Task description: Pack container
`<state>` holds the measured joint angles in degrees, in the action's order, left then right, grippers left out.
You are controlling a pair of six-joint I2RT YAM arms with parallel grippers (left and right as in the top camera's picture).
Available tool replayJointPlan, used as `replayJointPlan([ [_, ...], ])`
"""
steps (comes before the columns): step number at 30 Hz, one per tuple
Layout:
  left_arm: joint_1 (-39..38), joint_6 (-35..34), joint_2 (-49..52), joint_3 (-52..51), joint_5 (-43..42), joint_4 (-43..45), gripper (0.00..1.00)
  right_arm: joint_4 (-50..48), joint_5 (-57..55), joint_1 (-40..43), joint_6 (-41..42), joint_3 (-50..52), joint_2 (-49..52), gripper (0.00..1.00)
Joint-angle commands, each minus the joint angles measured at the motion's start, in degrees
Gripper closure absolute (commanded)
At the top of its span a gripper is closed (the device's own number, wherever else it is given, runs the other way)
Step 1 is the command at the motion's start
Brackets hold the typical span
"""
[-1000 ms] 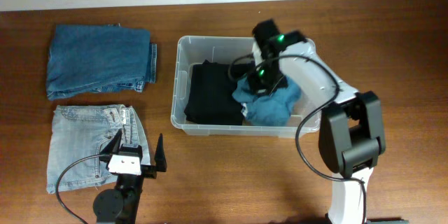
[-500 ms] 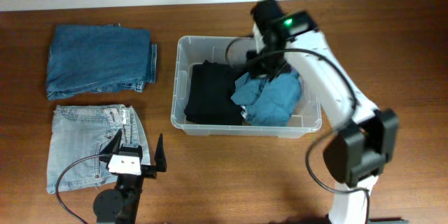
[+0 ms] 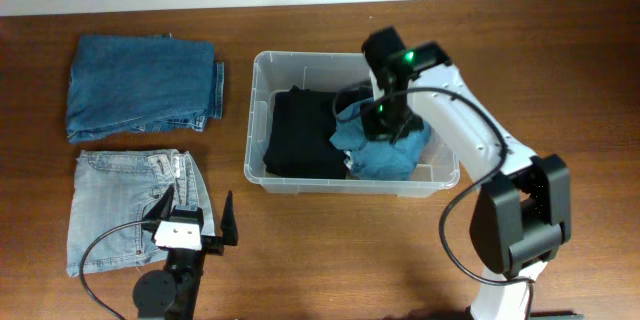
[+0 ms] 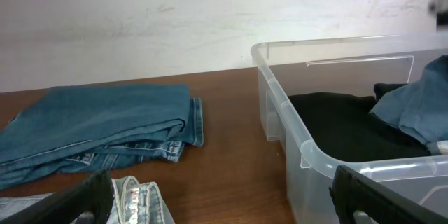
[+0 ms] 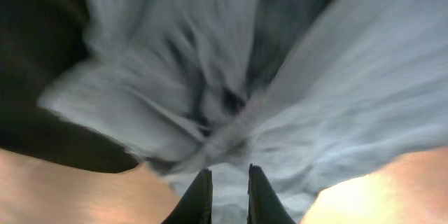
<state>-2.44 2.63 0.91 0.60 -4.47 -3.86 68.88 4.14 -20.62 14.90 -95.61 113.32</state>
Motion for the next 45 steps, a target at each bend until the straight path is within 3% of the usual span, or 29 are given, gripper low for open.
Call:
replayJointPlan([
  [1, 0.37, 0.90, -0.24, -0.07, -0.22, -0.44, 0.01, -2.14, 1.88, -0.52, 2.14, 6.93, 0.63, 0.91],
  [9, 0.37, 0.90, -0.24, -0.07, -0.22, -0.44, 0.00, -0.24, 3.23, -0.55, 2.10, 8.37, 0.00, 0.96],
  [17, 0.37, 0.90, -0.24, -0.07, -0.22, -0.44, 0.00, -3.08, 1.36, -0.35, 1.88, -4.09, -4.68, 0.96],
  [20, 0.37, 0.90, -0.24, -0.07, -0.22, -0.44, 0.01, -5.97, -4.98, -0.35, 2.03, -5.70, -4.50, 0.95],
  [23, 0.37, 0.90, -0.22, -0.07, -0.22, -0.44, 0.00, -6.67, -10.49, -0.35, 2.14, -5.05, -2.03, 0.95],
  [34, 0.37, 0.90, -0.24, -0.07, -0.22, -0.44, 0.00, -12.57, -9.75, -0.24, 3.85, -0.17, 13.66, 0.96],
  [40, 0.37, 0.90, -0.24, -0.07, -0.22, -0.44, 0.01, -9.46, -10.88, 0.13, 1.95, -4.96, 8.46, 0.96],
  [45, 0.37, 0.90, -0.24, -0.07, -0.22, -0.44, 0.01, -0.52, -10.36, 0.11, 1.90, -15.23, 0.48, 0.96],
])
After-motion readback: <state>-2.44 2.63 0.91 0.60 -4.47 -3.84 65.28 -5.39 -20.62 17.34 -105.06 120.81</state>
